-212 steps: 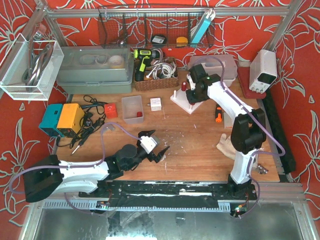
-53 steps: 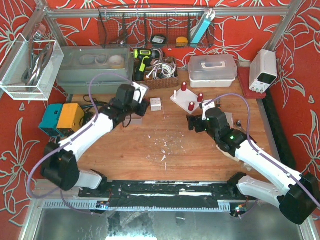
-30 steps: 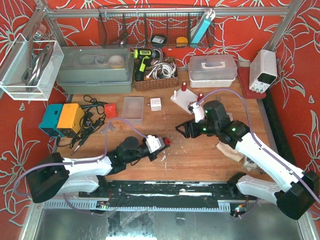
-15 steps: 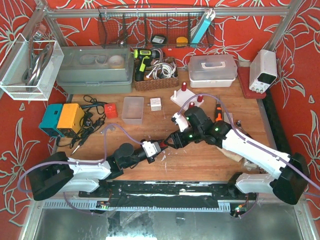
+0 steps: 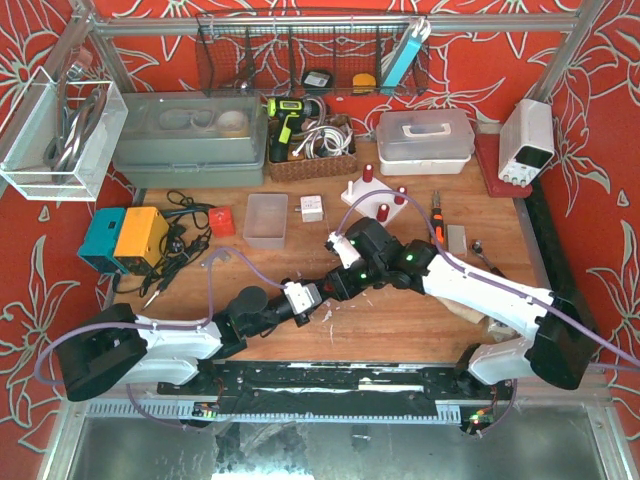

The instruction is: Install the large spring

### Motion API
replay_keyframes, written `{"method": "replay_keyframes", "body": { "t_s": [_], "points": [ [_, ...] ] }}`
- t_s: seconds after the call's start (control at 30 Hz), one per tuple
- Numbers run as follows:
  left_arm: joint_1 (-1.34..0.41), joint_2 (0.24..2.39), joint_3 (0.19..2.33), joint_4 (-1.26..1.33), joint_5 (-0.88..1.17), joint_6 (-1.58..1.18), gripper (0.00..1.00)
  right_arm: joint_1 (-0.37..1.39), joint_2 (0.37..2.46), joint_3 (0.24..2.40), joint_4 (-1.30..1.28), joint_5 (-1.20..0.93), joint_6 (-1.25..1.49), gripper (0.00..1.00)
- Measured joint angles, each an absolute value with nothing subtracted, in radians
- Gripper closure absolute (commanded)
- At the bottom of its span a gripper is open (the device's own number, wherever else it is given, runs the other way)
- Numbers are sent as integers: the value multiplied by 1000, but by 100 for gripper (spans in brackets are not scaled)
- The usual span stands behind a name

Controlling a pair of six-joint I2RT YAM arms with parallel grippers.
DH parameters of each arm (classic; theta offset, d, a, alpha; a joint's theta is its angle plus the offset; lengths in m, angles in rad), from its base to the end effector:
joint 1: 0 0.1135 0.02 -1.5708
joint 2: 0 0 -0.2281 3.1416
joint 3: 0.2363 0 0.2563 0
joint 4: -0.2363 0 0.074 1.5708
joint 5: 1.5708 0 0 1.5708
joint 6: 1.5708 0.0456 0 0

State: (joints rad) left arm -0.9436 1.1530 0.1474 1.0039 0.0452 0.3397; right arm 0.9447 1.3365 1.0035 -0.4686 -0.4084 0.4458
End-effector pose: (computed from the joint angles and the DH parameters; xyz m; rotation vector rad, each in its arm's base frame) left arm 0.1340 -0.1883 0.1435 0.9834 1.2561 -0.5079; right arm 0.1627 0.2559 0.2274 -0.8500 2.4570 1.0837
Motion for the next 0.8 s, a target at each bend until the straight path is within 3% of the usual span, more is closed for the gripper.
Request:
{"method": "replay_keyframes", "body": {
  "t_s": [0.07,0.2,0.3,0.37,0.43,0.53,0.63,0.8],
  "points": [
    [-944,1153,147,1003,45,340,97,952,1350,1010,-464,-400,450,52],
    [-944,1153,147,1003,45,340,96,964,1368,1020,-461,-387,458,72],
    [-945,1153,147,999,39,335,84,970,1369,1021,-463,-366,463,90],
    [-945,1153,147,999,30,332,69,972,1369,1021,-459,-355,455,100],
    [-948,1153,148,998,16,328,53,975,1367,1021,-458,-342,455,100],
    [-951,1153,152,999,-22,311,37,977,1356,1021,-468,-303,452,100],
    [-950,1159,156,1004,-61,294,2,976,1345,1033,-494,-244,438,100],
    [-950,1228,157,1037,-104,251,0,948,1343,1106,-536,-89,383,100]
  ]
}}
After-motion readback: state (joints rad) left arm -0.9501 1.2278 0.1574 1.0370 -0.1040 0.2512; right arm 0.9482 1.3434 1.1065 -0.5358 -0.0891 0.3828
